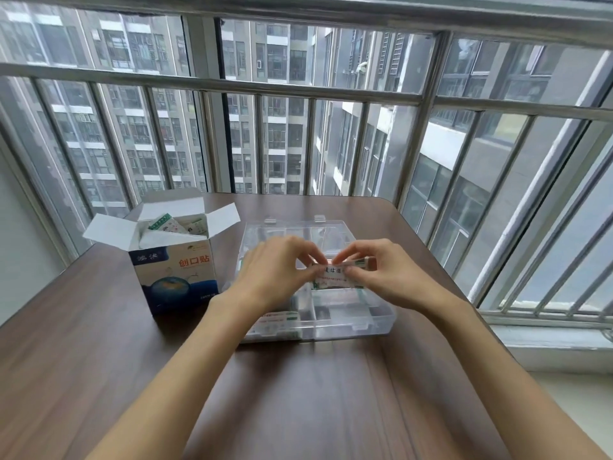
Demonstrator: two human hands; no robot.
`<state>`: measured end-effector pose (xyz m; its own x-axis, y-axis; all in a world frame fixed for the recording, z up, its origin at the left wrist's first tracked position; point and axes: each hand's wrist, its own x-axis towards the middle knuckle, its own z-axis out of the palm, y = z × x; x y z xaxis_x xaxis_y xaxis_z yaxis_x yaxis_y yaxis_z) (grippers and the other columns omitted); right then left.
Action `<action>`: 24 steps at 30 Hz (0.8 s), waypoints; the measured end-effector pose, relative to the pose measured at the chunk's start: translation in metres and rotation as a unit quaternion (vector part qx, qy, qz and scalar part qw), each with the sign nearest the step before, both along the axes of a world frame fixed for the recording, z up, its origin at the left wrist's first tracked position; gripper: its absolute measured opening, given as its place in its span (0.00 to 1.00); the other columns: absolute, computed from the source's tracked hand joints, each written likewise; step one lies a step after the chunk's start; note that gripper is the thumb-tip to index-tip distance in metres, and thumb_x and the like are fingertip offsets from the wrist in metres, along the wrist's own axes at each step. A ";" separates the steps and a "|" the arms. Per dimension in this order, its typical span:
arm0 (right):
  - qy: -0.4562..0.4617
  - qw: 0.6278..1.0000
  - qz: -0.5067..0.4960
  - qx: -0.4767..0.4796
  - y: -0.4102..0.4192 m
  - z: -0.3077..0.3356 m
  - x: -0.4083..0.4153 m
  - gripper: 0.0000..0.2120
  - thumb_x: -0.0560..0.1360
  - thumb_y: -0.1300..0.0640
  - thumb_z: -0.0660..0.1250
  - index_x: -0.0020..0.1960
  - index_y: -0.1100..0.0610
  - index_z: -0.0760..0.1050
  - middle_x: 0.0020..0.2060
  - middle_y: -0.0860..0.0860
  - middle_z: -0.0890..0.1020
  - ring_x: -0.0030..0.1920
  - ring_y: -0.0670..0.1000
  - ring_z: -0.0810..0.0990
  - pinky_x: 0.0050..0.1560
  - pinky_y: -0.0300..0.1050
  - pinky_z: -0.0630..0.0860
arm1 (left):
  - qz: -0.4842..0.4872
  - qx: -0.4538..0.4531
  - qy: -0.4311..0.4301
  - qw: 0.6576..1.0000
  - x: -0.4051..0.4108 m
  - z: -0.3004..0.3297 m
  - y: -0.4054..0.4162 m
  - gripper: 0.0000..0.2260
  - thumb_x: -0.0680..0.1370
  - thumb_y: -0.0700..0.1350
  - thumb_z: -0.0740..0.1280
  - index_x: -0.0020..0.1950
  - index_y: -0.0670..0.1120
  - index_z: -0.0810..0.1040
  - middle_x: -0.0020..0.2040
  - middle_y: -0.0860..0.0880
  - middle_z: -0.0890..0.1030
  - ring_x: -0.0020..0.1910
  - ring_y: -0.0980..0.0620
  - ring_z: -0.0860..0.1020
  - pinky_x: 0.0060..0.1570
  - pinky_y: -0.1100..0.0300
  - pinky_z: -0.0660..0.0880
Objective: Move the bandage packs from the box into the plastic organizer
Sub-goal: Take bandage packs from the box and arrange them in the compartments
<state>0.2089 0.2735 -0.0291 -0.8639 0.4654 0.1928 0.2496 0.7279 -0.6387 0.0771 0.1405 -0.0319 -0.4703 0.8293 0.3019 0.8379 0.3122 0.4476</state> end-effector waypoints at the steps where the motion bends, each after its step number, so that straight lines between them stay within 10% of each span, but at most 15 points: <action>1: -0.015 1.000 0.002 0.015 0.001 0.001 0.000 0.07 0.74 0.60 0.68 0.49 0.50 0.81 0.44 0.49 0.83 0.45 0.46 0.81 0.45 0.37 0.77 | -0.005 -0.005 0.008 1.000 -0.001 0.000 0.000 0.06 0.75 0.56 0.69 0.50 0.59 0.82 0.42 0.60 0.82 0.45 0.61 0.77 0.42 0.62 0.71; 18: -0.301 0.908 0.055 0.287 -0.011 0.035 -0.020 0.08 0.75 0.50 0.67 0.53 0.44 0.81 0.50 0.45 0.82 0.50 0.51 0.79 0.41 0.41 0.70 | -0.130 -0.275 0.135 0.943 -0.003 0.028 0.011 0.14 0.80 0.56 0.60 0.61 0.57 0.79 0.58 0.54 0.82 0.54 0.48 0.78 0.47 0.57 0.72; 24: -0.353 0.909 0.057 0.213 -0.006 0.039 -0.032 0.11 0.70 0.61 0.70 0.49 0.48 0.84 0.36 0.46 0.85 0.37 0.43 0.82 0.33 0.36 0.72 | -0.156 -0.292 0.082 0.940 -0.004 0.028 0.012 0.16 0.75 0.61 0.65 0.60 0.59 0.79 0.57 0.58 0.81 0.53 0.52 0.77 0.55 0.53 0.74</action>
